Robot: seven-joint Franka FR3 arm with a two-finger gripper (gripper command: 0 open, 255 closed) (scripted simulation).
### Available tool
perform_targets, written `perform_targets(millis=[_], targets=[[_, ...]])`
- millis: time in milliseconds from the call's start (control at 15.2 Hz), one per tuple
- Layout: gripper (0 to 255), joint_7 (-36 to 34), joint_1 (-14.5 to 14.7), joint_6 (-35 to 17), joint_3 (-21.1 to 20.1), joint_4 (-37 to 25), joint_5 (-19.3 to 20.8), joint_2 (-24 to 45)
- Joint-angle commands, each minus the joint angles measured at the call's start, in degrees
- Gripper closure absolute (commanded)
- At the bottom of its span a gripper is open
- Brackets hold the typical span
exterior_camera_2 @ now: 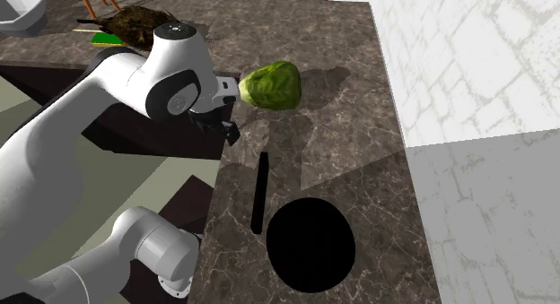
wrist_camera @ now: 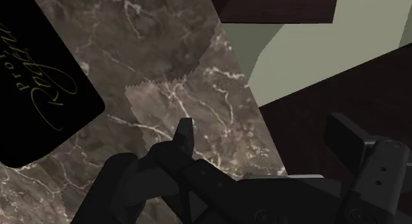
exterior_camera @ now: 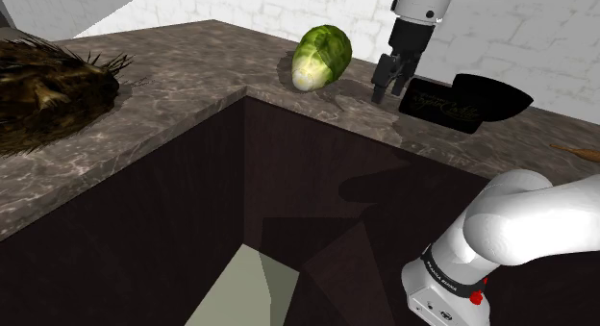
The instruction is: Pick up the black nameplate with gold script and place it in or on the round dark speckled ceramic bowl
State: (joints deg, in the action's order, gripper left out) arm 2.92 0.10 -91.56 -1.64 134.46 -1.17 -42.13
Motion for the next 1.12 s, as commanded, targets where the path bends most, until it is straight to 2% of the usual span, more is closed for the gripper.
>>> perform_targets(millis=[0, 528, 1056], targets=[[0, 0.0, 0.0, 0.0, 0.0, 0.0, 0.0, 0.0], [0, 19.0, -0.1, 7.8, 11.1, -1.7, 7.6, -5.3], [0, 39.0, 1.1, 13.4, 22.7, -9.4, 16.0, -3.7]])
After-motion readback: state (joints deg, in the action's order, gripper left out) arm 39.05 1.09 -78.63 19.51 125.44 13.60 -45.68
